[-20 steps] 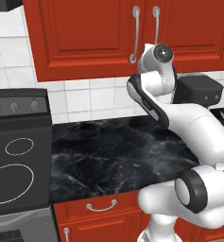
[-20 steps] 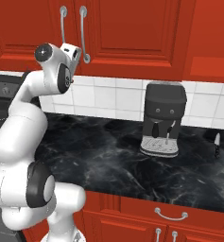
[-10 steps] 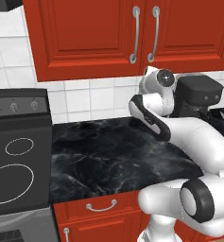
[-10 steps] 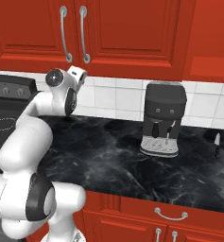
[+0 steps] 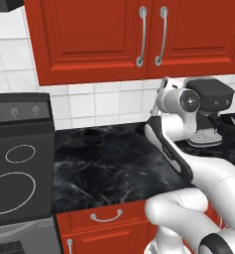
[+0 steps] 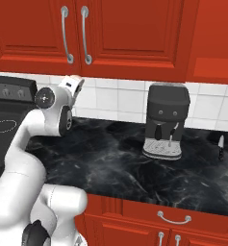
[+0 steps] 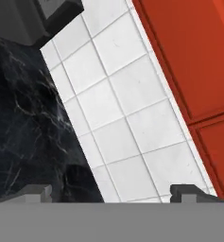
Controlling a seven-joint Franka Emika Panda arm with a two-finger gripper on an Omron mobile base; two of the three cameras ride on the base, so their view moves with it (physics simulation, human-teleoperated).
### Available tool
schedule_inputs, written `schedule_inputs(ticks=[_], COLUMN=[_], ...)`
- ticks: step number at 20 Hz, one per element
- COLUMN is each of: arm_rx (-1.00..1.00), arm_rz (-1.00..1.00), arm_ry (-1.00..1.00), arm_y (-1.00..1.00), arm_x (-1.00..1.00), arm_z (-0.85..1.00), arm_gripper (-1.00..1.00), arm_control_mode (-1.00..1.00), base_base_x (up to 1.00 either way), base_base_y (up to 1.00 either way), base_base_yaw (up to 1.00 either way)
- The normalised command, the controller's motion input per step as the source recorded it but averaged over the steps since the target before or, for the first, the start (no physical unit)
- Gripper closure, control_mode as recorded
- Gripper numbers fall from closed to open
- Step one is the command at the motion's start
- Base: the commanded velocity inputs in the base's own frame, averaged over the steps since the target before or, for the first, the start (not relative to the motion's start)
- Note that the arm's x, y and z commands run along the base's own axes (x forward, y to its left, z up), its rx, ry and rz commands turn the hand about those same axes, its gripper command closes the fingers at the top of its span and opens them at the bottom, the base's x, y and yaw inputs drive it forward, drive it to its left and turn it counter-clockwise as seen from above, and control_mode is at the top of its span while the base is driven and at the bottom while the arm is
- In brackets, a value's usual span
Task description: Close all open cabinet doors.
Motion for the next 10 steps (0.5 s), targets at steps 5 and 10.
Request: schedule_inputs(ticks=[5,10], arm_rx=[0.02,0.16], arm_rz=[-0.12,-0.23], arm_ry=[-0.08,0.0], arm_y=[0.0,-0.11], arm_x=[-0.72,-0.6], arm_z=[0.42,0.33], arm_gripper=[-1.0,-1.0], arm_control_mode=[-1.0,-1.0], base_base_x=[0.0,0.0], base_base_y=[0.0,0.0], base_base_yaw=[0.0,0.0])
